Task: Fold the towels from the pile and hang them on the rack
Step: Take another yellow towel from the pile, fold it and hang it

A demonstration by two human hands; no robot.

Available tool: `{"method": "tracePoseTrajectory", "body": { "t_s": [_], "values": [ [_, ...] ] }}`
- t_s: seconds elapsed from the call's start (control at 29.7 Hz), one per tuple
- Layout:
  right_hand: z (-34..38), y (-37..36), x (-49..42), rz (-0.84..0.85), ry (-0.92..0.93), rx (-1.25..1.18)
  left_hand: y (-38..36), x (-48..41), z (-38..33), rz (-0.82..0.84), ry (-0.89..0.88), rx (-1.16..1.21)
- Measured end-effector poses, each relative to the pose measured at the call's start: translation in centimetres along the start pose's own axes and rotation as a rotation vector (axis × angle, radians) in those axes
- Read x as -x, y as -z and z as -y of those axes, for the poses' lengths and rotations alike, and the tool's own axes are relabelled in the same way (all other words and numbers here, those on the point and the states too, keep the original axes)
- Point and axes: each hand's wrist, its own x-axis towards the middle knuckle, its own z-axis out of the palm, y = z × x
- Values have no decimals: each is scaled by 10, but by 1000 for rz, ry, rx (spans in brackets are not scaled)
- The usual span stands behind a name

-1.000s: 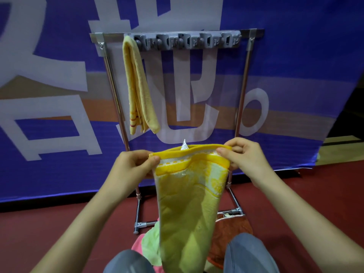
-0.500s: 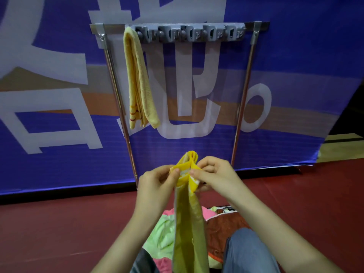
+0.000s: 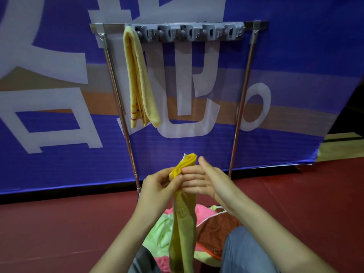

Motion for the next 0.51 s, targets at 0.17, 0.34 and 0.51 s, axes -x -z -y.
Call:
{"method": "tracePoseTrajectory", "body": {
  "t_s": [0.17,0.34,0.51],
  "values": [
    [-5,12,-5,-115,249,141,13,-2,-3,82,-31,-66],
    [-12,32,-12,-150,297,440,22,-4,-13,156,-52,-46],
    [-15,30,-11,-75,301,367,34,-6,-11,165,38,31]
  ]
}}
